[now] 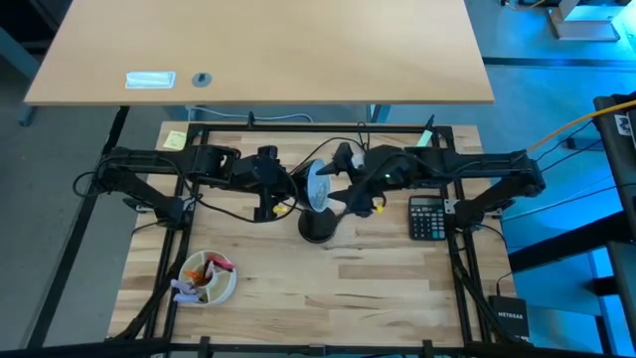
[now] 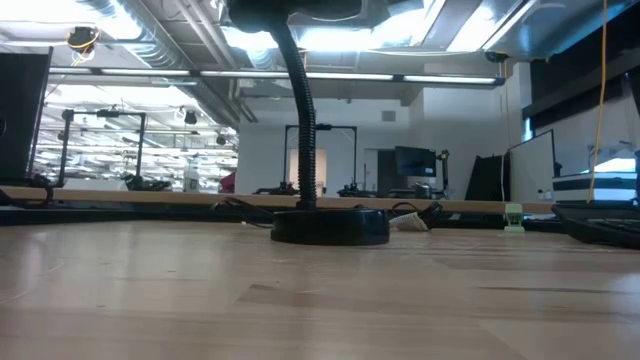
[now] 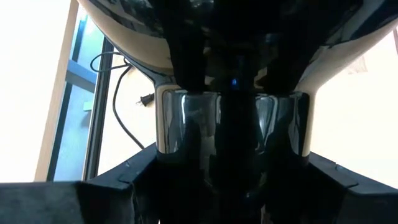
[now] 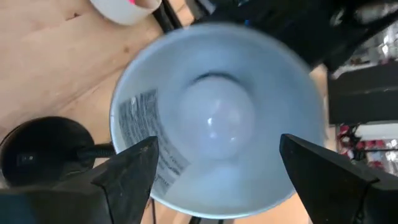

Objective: Screw lightbulb
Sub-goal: Insert the white lightbulb into the black desk lamp

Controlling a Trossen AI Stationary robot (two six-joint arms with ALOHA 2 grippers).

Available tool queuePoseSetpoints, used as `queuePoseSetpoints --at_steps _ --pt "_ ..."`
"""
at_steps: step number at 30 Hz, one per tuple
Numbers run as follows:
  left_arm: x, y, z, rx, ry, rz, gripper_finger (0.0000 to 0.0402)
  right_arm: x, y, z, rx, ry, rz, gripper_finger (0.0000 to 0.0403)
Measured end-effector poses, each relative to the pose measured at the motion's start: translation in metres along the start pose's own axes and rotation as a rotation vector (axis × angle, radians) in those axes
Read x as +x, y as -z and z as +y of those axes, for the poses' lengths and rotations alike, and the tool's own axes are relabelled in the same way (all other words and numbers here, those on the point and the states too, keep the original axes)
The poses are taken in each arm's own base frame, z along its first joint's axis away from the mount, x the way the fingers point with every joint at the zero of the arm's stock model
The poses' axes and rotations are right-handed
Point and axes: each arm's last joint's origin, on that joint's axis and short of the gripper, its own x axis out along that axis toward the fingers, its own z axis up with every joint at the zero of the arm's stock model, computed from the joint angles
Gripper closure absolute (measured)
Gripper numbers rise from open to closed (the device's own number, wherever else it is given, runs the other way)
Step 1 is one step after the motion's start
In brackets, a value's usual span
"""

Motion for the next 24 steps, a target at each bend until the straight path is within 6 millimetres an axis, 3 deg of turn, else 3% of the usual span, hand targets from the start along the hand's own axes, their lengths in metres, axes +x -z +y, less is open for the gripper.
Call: queuePoseSetpoints --at_steps 9,13,17,20,24 --pt "0.0 0.0 0.0 -0.006 0.001 0.004 0.0153 0.004 0.004 0.006 0.079 -0.016 0.099 0.0063" --pt "0.0 0.0 0.0 -0.006 0.001 0.005 0.0153 -0.015 0.0 0.012 0.021 -0.001 0.244 0.0063" --pt "0.0 0.001 0.0 -0.01 0.001 0.007 0.0153 -0.032 -0.005 0.014 0.113 -0.047 0.207 0.0063" --pt "0.0 0.0 -0.001 -0.013 0.023 0.002 0.0153 -0.024 0.002 0.015 0.147 -0.06 0.194 0.0063" --pt "0.0 0.0 -0.001 -0.01 0.04 -0.002 0.0153 -0.003 0.007 0.011 0.059 -0.002 0.112 0.0063"
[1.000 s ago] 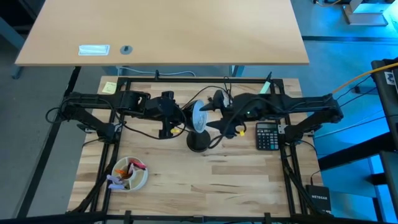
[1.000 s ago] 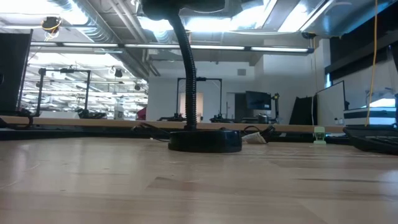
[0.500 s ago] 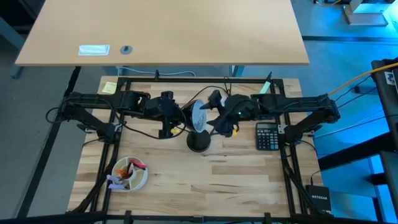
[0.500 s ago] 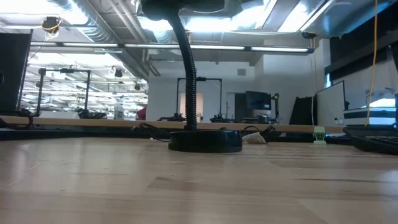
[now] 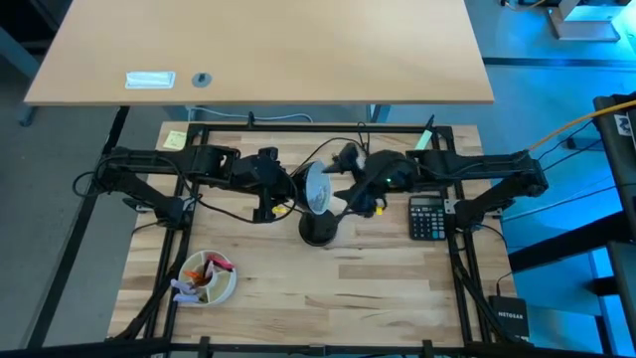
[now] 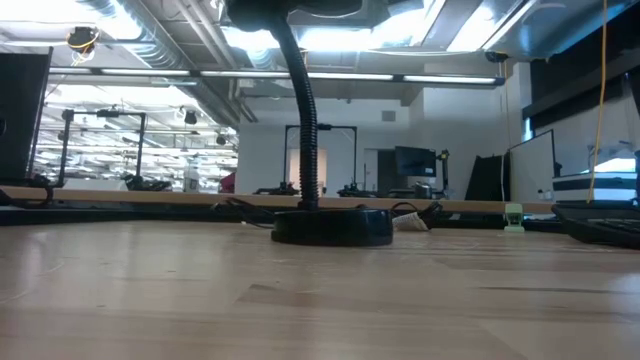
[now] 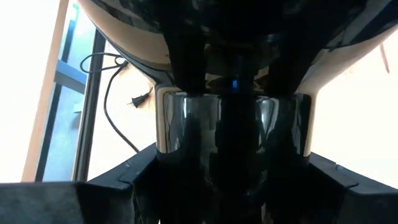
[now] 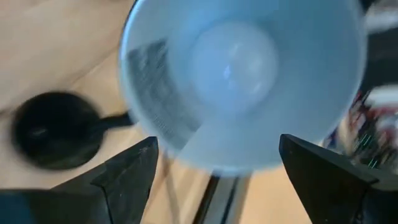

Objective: Screw lightbulb
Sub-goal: Insert the white lightbulb into the black desk lamp

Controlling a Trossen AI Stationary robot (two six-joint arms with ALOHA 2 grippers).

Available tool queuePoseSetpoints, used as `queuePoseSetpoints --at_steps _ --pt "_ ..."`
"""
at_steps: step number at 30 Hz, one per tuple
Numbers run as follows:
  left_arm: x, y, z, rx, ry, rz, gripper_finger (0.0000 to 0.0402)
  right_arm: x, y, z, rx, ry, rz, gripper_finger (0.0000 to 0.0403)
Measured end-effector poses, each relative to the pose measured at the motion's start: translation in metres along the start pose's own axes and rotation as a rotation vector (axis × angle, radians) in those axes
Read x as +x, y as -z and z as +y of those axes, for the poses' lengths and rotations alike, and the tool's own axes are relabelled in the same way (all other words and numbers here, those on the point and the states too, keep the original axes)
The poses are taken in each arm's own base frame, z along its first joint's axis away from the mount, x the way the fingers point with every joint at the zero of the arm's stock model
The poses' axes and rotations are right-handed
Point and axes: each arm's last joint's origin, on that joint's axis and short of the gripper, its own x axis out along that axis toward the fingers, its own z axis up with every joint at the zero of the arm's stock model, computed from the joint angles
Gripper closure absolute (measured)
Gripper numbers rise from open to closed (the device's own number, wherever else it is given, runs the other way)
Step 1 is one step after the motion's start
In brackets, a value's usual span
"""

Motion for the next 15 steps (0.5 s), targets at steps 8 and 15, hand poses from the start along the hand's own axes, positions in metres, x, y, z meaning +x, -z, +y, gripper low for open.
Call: queuePoseSetpoints --at_steps 8,15 --pt "0.0 0.0 0.0 0.003 0.006 0.001 0.0153 0.018 -0.003 0.0 -0.174 0.013 -0.108 0.0063" --pt "0.001 0.0 0.0 0.005 0.006 -0.003 0.0153 0.039 -0.008 -0.001 -0.297 0.09 -0.085 0.0063"
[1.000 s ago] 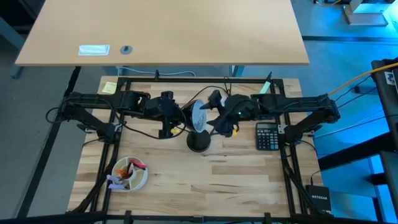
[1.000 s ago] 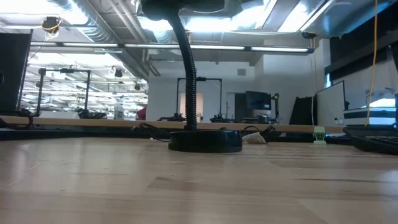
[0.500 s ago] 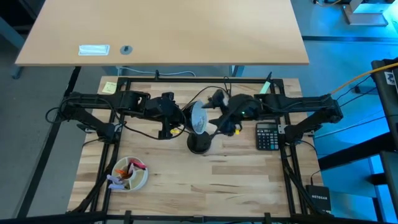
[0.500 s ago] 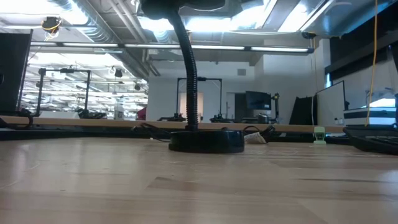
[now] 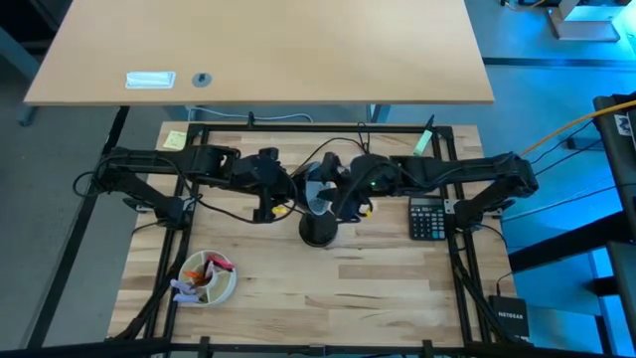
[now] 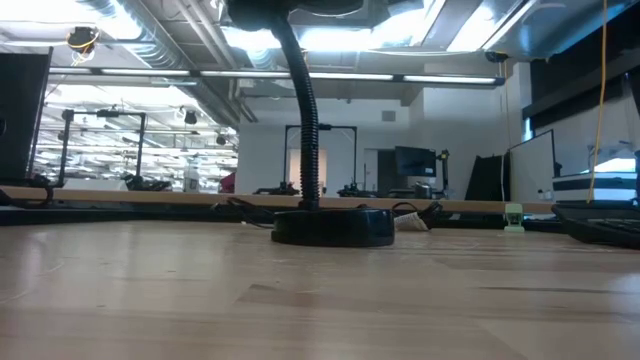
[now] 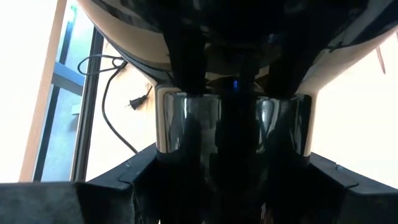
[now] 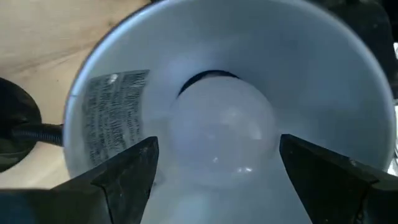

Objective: Screw lightbulb
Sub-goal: Insert the white lightbulb into the black desk lamp

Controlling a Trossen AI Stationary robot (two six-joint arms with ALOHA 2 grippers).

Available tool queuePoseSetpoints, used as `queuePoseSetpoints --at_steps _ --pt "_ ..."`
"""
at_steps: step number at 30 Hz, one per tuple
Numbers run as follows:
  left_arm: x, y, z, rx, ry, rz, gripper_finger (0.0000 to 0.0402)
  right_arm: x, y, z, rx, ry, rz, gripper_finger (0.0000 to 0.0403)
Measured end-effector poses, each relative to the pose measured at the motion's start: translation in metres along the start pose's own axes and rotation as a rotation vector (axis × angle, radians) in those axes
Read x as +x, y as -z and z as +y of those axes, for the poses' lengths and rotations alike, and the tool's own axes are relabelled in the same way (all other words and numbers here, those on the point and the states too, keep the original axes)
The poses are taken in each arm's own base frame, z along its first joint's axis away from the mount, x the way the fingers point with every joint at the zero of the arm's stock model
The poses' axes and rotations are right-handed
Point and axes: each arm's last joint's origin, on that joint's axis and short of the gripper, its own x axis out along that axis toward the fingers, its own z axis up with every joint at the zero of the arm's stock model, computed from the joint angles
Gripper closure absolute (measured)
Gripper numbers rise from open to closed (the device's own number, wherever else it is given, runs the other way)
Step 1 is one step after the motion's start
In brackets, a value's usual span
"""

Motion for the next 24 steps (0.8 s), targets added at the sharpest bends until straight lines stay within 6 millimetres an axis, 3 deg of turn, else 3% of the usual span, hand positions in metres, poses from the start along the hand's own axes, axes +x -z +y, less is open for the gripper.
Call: queuePoseSetpoints --at_steps 7,16,24 --pt "0.0 0.0 0.0 0.0 0.0 0.001 0.0153 0.002 -0.002 -0.001 -0.026 0.005 -0.039 0.0067" --pt "0.0 0.0 0.0 0.0 -0.002 0.005 0.0153 0.006 -0.004 -0.003 -0.019 0.034 -0.075 0.0137" --pt "0.0 0.002 0.0 0.002 -0.001 0.023 0.0153 0.017 -0.005 0.002 -0.021 0.023 -0.038 0.0147"
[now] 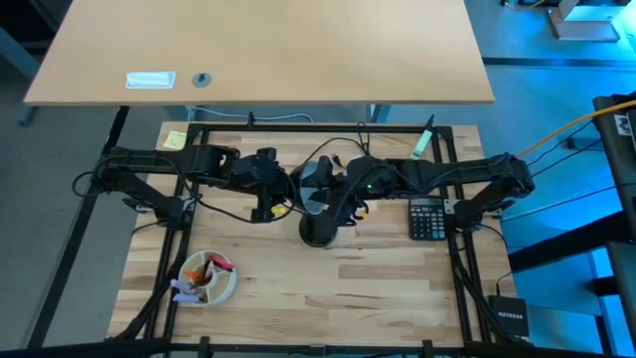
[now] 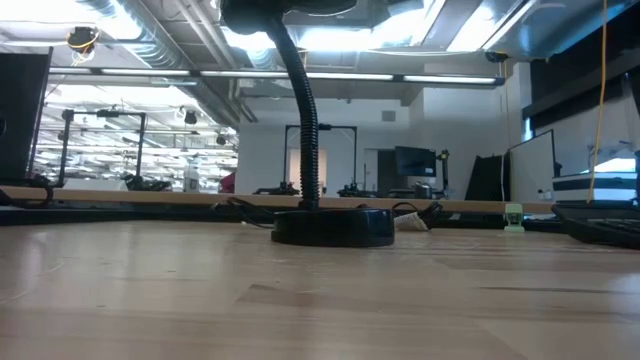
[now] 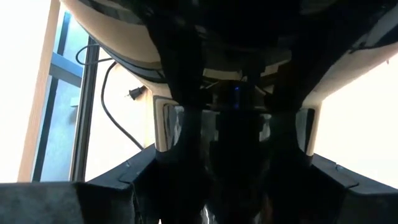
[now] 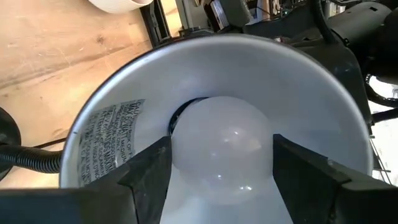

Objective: Screw lightbulb
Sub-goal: Insert the white lightbulb into the black desk lamp

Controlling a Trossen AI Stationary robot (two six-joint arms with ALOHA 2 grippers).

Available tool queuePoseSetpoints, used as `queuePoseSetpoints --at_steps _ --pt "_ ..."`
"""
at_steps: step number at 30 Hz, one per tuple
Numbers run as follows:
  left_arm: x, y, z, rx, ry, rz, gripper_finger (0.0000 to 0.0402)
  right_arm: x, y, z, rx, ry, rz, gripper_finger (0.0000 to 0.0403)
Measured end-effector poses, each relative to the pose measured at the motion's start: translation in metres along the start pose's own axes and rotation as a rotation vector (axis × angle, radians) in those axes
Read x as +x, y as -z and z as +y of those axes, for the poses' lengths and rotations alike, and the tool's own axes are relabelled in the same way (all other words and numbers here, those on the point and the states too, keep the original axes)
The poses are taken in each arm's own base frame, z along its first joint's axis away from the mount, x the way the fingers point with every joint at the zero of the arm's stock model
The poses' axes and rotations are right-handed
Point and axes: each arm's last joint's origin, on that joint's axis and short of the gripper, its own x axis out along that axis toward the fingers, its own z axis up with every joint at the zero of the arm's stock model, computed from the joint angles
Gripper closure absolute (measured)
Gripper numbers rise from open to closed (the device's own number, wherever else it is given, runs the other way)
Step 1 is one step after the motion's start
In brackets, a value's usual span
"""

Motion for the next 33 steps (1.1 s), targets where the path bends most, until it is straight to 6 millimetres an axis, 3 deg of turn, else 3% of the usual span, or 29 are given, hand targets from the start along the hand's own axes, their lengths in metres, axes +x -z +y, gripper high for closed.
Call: queuePoseSetpoints --at_steps 10,15,33 --pt "0.0 -0.0016 0.0001 -0.001 -0.032 -0.012 0.0153 0.0007 0.0002 0.0012 0.194 -0.009 0.0 0.0212" --pt "0.0001 -0.0022 -0.0003 -0.004 -0.062 -0.013 0.0153 0.0011 0.0004 0.0011 0.366 -0.003 0.006 0.0219" --pt "-0.0009 -0.0067 -0.006 -0.009 -0.131 -0.048 0.0153 0.0013 0.0015 0.0018 1.319 0.003 0.02 0.0218"
